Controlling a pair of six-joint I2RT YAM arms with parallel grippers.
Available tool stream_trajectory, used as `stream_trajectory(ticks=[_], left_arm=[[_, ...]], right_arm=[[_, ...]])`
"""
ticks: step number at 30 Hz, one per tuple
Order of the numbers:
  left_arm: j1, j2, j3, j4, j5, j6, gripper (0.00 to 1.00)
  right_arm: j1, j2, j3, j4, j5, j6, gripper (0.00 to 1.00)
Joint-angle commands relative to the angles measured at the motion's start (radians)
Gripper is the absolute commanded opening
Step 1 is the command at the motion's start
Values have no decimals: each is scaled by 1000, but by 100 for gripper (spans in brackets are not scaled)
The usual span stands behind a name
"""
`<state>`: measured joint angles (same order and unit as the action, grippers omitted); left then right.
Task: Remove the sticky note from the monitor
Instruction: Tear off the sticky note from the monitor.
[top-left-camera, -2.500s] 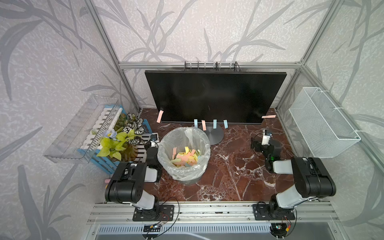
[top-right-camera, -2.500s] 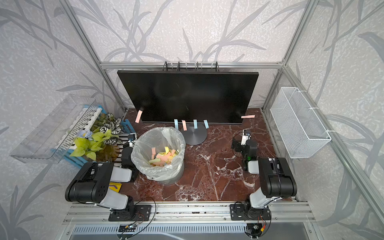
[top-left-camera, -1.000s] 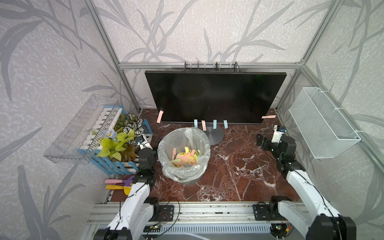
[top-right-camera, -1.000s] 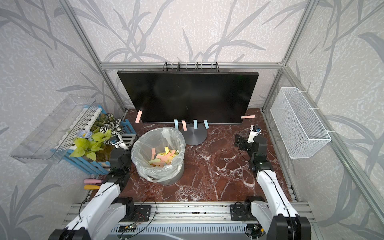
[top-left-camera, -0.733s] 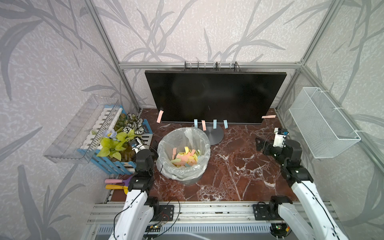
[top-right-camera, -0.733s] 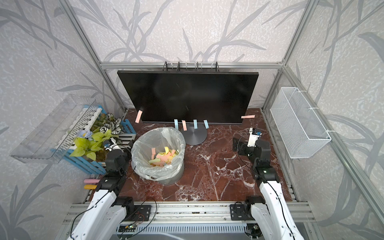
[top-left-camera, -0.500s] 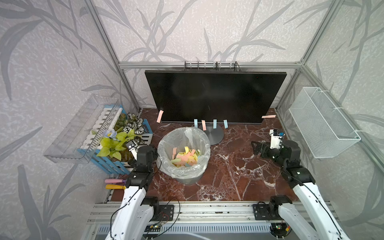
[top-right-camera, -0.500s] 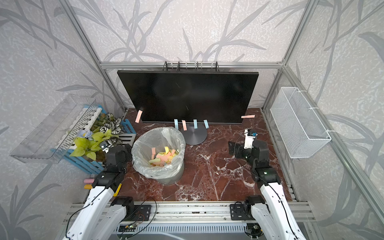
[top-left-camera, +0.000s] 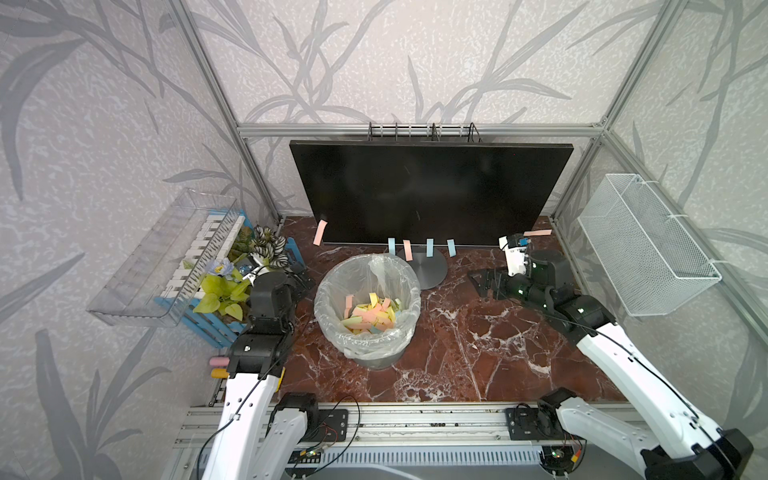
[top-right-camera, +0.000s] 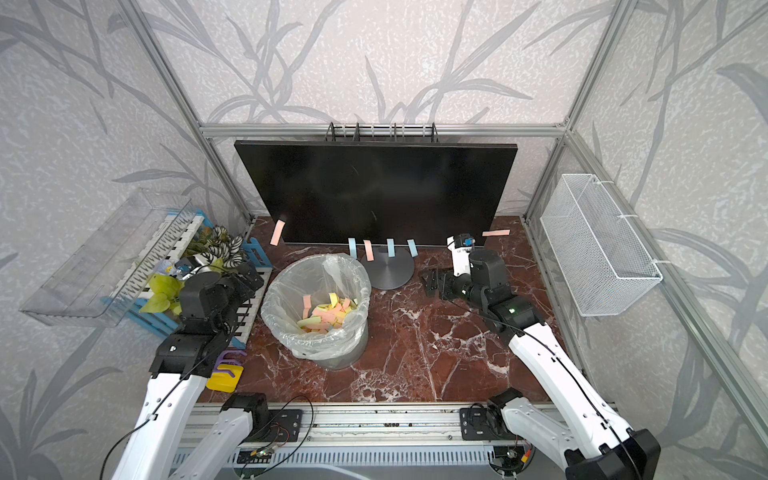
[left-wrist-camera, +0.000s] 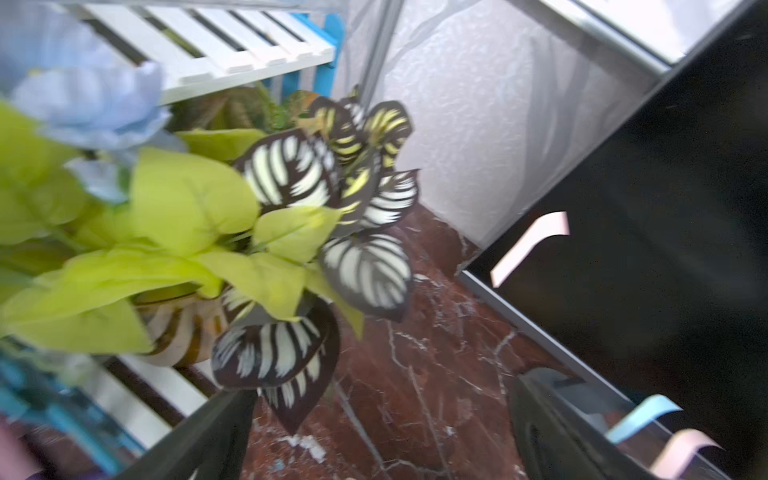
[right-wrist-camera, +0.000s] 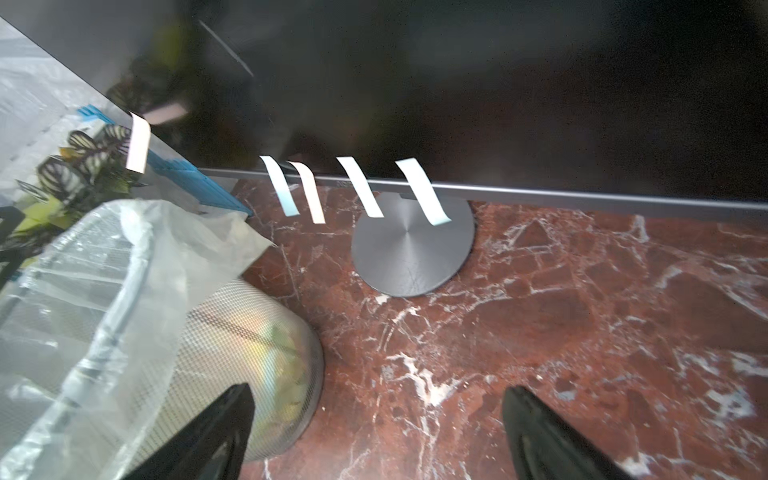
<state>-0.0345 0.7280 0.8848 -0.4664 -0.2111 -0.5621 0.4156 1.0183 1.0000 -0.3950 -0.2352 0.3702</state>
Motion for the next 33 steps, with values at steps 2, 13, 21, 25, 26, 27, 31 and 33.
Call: stream_trajectory(ticks=[2,13,21,25,26,27,31,33], left_arm=[[-3,49,45,184,276,-41,100],[54,264,121,439,534,-237,100],[176,309,55,525,627,-328,93],[195,313,21,524,649,-302,89],[201,318,13,525,659,-297,89],[206,323,4,532,670,-293,88],[218,348,-15,556,698,-265,86],[221,362,-14,557,704,-250,84]], right_arm=[[53,67,114,-6,-53,47,97],[210,183,283,23,-70,86,95],[265,214,317,49,-59,105,94],[273,215,318,61,-54,109,94],[273,215,319,63,-53,110,94],[274,215,319,67,-52,110,94],[276,218,321,74,-49,113,94],[276,219,322,79,-49,114,94]])
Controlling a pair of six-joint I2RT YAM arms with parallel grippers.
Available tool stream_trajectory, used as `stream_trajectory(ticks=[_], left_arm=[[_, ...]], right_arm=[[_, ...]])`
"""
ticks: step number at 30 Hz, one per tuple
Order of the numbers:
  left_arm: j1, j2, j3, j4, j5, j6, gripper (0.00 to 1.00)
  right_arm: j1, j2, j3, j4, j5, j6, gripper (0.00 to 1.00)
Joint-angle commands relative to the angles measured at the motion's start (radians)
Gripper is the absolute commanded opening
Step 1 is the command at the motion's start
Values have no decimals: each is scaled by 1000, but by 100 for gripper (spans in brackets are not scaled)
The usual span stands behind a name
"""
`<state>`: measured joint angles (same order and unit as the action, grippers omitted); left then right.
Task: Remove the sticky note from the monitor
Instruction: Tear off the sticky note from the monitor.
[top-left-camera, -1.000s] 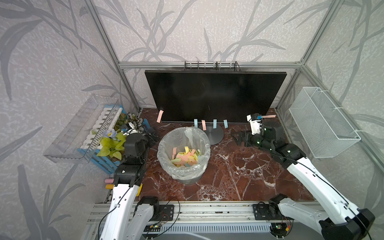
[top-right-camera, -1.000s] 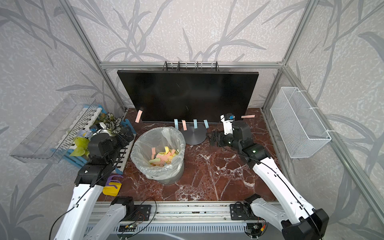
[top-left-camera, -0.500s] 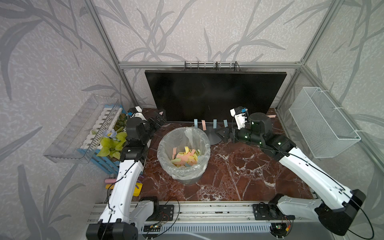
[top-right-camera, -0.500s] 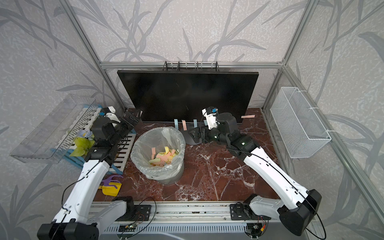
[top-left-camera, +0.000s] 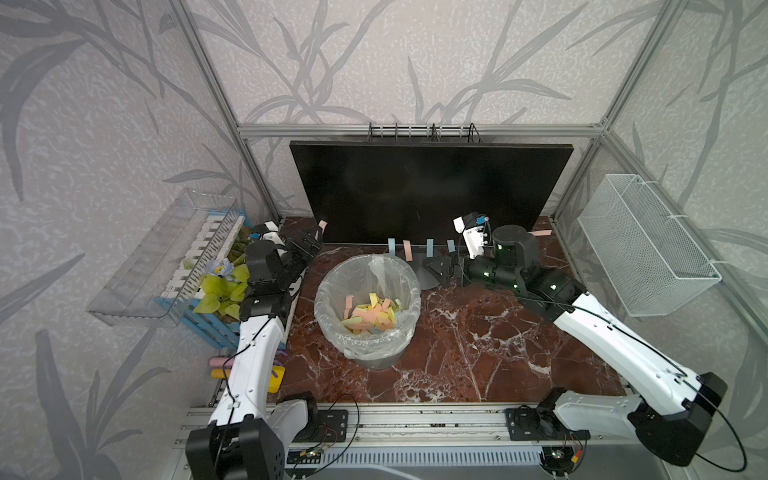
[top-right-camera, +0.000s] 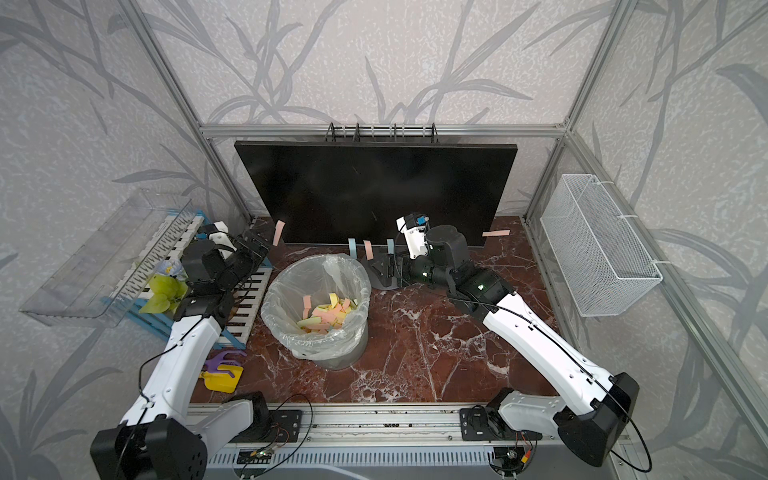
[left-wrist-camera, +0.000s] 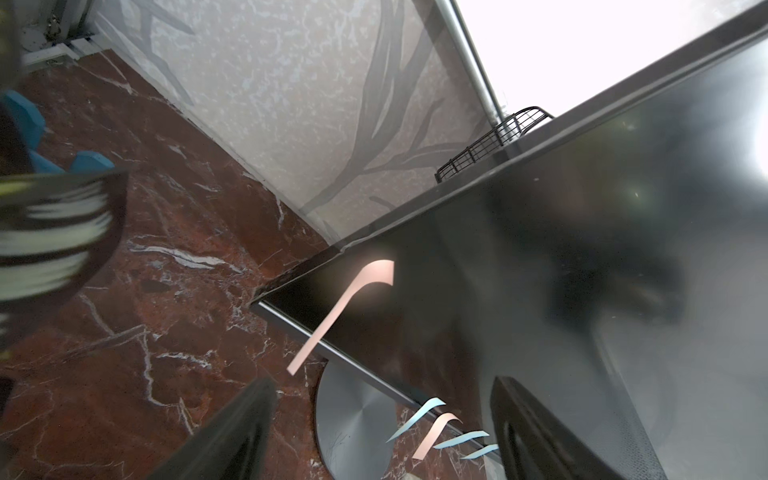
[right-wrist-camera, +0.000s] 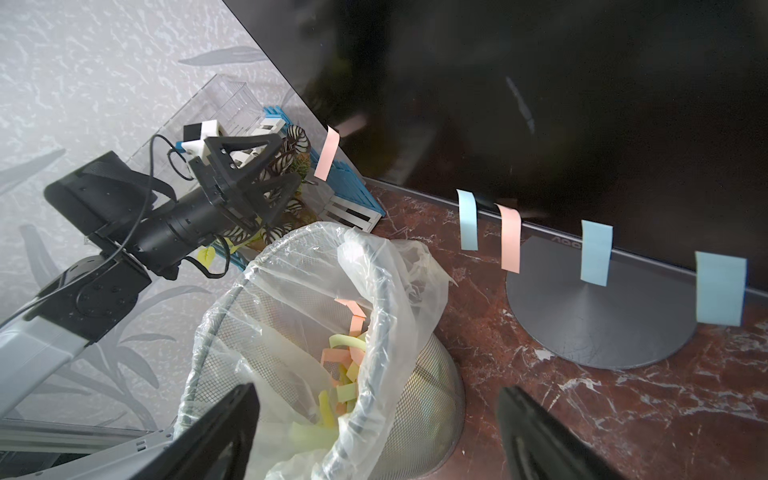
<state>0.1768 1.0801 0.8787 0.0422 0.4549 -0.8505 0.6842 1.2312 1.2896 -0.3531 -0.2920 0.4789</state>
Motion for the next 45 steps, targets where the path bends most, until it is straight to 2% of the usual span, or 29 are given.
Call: stream_trajectory(ticks=[1,16,21,31,34,41,45], left_arm=[[11,17,-6,49,39,45,84],[23,98,-31,147,82,73,79],[23,134,-18,191,108,64,75],[23,173,-17,238,148,44,54],[23,173,-16,244,149,41,41],[23,161,-14,232,156,35,0],[21,127,-22,207,177,24,0]], right_arm=[[8,7,33,39,8,6,94],[9,11,41,43,13,10,94],[13,21,52,38,-1,16,94],[30,34,56,29,9,11,94],[32,34,56,25,14,11,94],[34,29,49,7,30,7,94],[34,24,46,-26,50,-1,95]])
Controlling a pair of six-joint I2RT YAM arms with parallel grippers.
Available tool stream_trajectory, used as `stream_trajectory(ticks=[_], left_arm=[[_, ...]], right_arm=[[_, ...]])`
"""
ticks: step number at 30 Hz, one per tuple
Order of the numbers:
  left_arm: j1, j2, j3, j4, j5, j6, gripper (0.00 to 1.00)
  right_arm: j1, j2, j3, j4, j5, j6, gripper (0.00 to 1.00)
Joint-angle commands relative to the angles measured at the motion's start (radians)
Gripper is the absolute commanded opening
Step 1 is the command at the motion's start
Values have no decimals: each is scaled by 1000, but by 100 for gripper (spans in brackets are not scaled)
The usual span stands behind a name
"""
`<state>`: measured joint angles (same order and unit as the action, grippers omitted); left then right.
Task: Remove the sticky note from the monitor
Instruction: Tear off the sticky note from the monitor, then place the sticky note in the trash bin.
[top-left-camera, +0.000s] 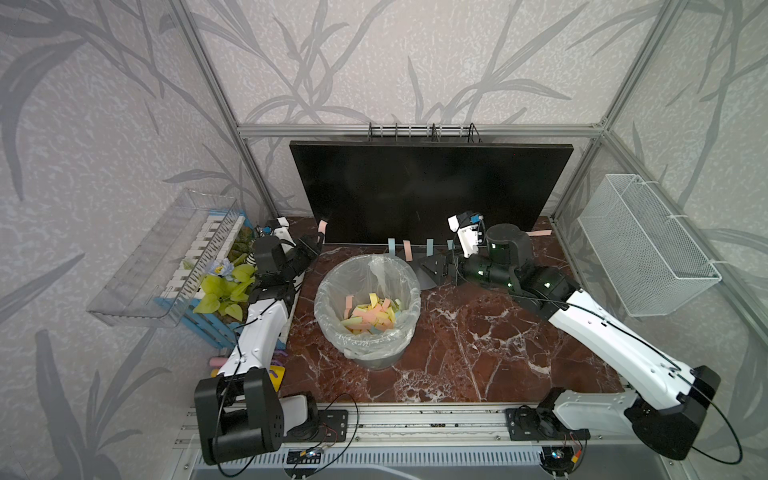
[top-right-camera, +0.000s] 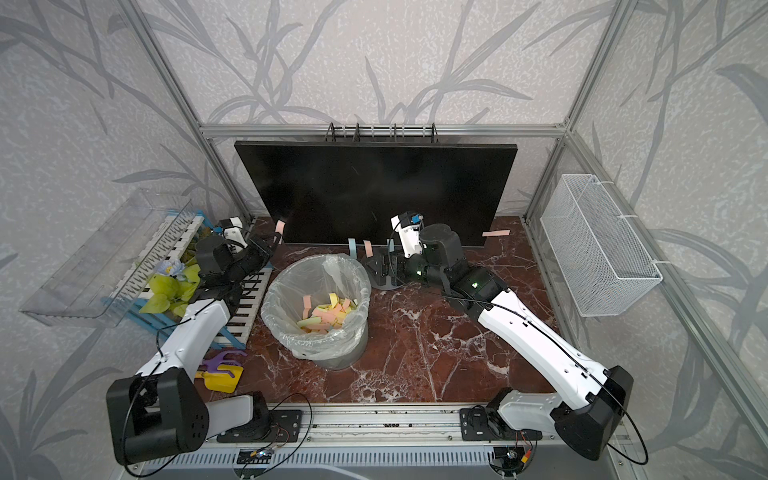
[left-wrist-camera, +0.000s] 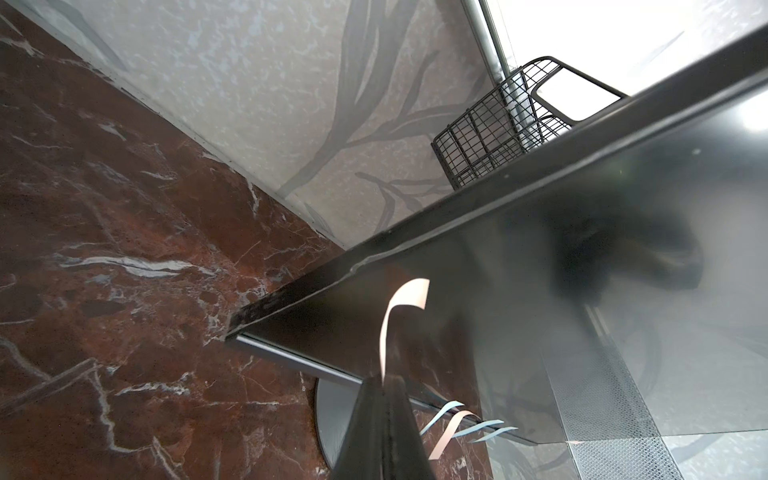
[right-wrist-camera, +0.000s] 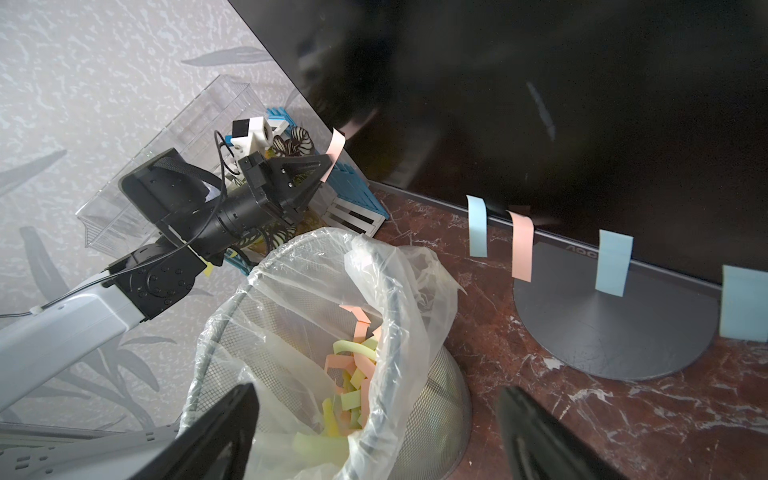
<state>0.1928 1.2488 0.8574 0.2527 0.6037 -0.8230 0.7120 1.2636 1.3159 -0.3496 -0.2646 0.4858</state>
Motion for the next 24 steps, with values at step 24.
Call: stream_trajectory(ticks=[24], left_arm=[[-427,-409,198,-612,-177,75,0]], right_arm=[[-74,-115,-1,-80,19,79,99]])
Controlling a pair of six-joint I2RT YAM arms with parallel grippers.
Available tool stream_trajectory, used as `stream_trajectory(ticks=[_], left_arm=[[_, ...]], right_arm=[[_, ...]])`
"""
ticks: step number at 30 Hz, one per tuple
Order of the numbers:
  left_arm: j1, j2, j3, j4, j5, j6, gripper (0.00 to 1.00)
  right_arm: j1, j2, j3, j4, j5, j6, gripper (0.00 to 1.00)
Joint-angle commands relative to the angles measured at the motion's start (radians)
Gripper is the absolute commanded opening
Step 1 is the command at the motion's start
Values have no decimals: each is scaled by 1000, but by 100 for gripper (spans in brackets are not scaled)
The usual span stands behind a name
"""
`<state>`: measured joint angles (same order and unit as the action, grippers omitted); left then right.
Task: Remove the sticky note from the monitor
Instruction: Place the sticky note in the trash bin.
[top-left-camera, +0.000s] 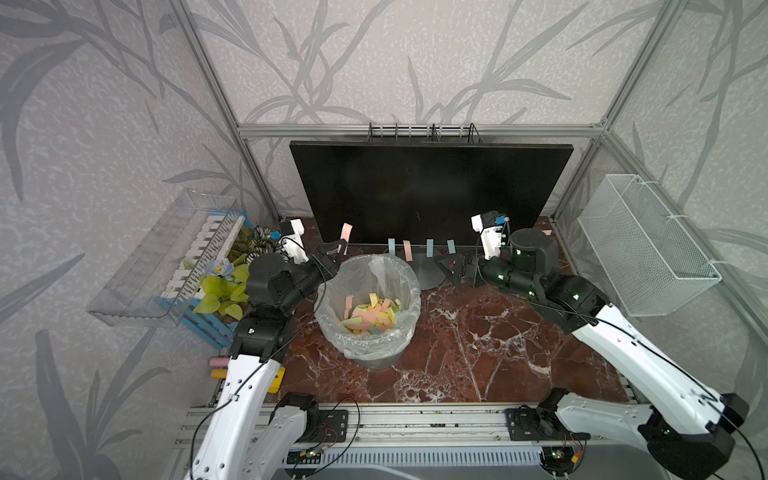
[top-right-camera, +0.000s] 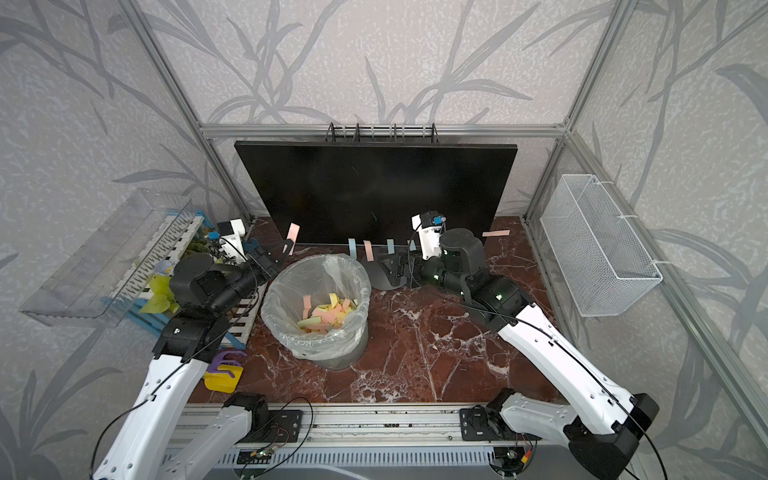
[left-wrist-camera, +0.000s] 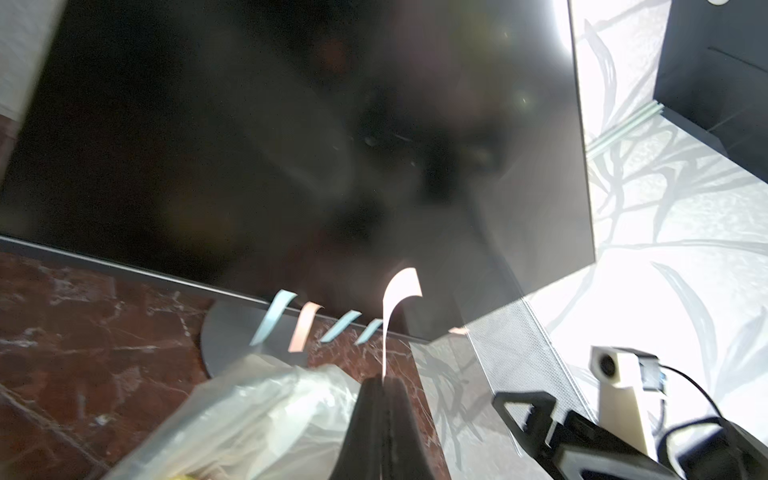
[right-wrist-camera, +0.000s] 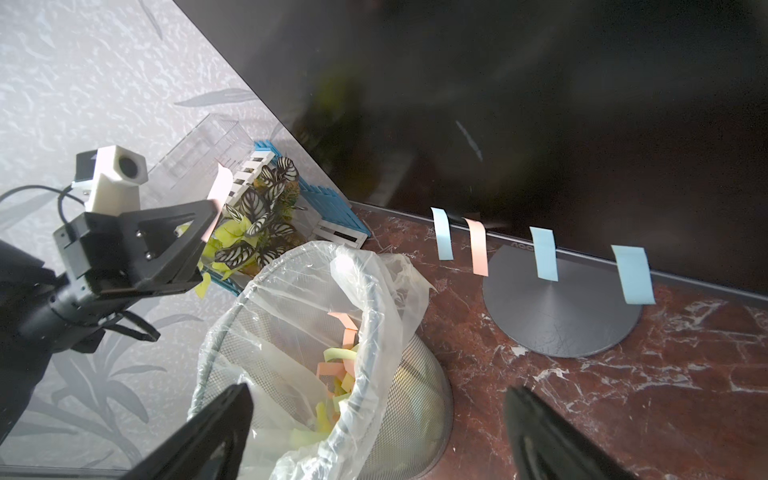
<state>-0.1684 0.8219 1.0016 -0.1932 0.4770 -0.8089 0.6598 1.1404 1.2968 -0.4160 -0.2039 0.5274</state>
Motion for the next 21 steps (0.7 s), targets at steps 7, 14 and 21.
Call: stream_trajectory(ticks=[7,14,21], left_arm=[[-298,131,124,-436,-222,139,0],[-405,226,201,-633,-408,209,2],[-457,277,306,-600,-475,244,54]], right_arm=[[-33,-19,-11,-49,126,135,99],[-86,-60,-61,-24,85,153,98],[-195,-95,-96,-16,29,207,95]])
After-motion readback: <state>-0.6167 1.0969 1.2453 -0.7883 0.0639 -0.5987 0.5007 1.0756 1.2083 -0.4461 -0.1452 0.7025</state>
